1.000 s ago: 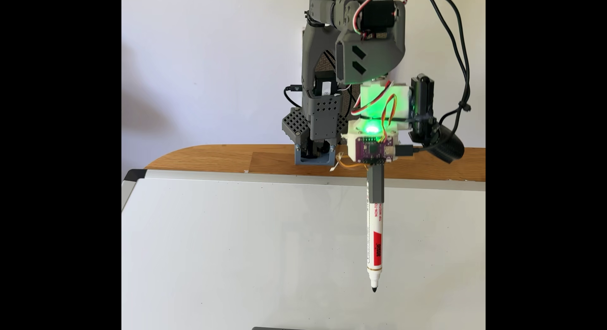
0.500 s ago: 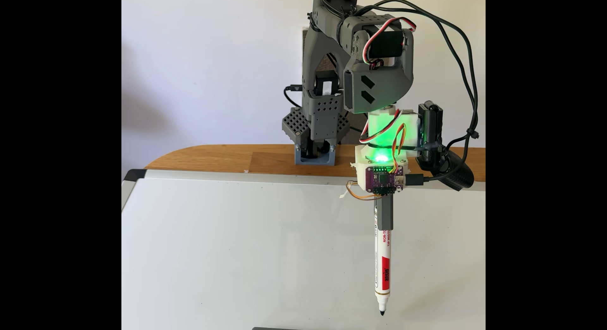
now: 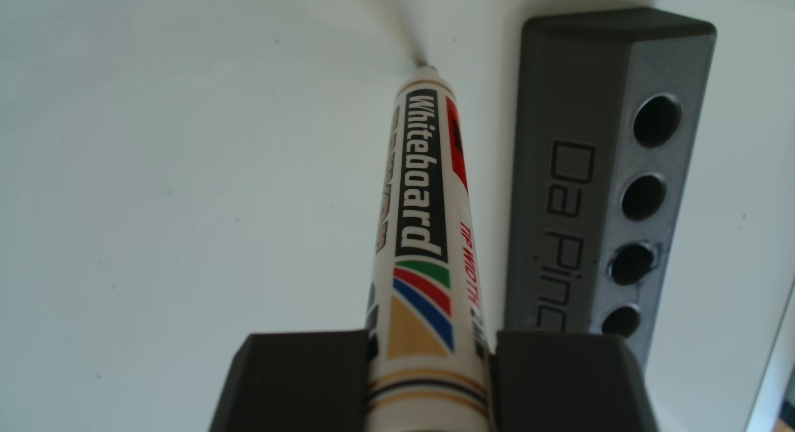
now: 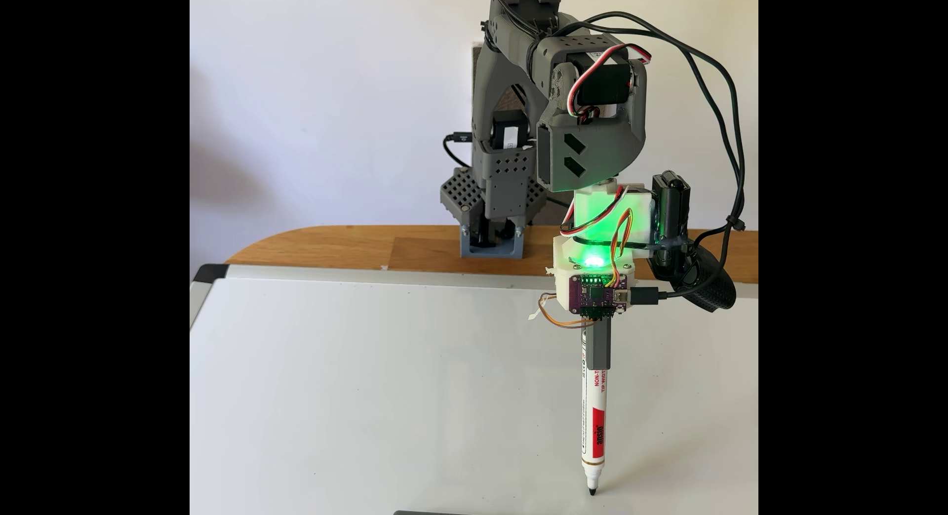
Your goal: Draw a face
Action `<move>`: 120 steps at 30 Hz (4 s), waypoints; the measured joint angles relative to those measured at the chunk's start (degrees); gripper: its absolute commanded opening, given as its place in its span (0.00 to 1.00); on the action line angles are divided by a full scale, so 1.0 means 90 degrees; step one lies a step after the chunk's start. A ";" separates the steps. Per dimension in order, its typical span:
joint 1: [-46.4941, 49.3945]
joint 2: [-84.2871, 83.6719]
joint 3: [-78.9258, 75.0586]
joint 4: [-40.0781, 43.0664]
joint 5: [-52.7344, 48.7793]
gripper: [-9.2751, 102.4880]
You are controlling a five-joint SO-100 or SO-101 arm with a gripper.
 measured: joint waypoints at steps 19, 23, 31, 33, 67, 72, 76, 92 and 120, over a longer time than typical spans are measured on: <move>0.0000 0.0186 0.0000 0.0947 -0.0010 0.08; 0.0000 0.0293 0.0010 0.1143 -0.0010 0.08; 0.0068 0.0430 0.0020 0.1250 0.0020 0.08; 0.0186 0.0566 0.0029 0.1260 0.0020 0.08; 0.2051 -0.0098 -0.0313 0.0449 -0.0791 0.08; 0.2051 -0.0098 -0.0313 0.0488 -0.0791 0.08; 0.2051 -0.0088 -0.0342 0.0889 -0.0791 0.08; 0.2051 0.0127 -0.0361 0.1572 -0.0752 0.08; -0.1357 0.4375 0.3135 0.1133 0.6484 0.08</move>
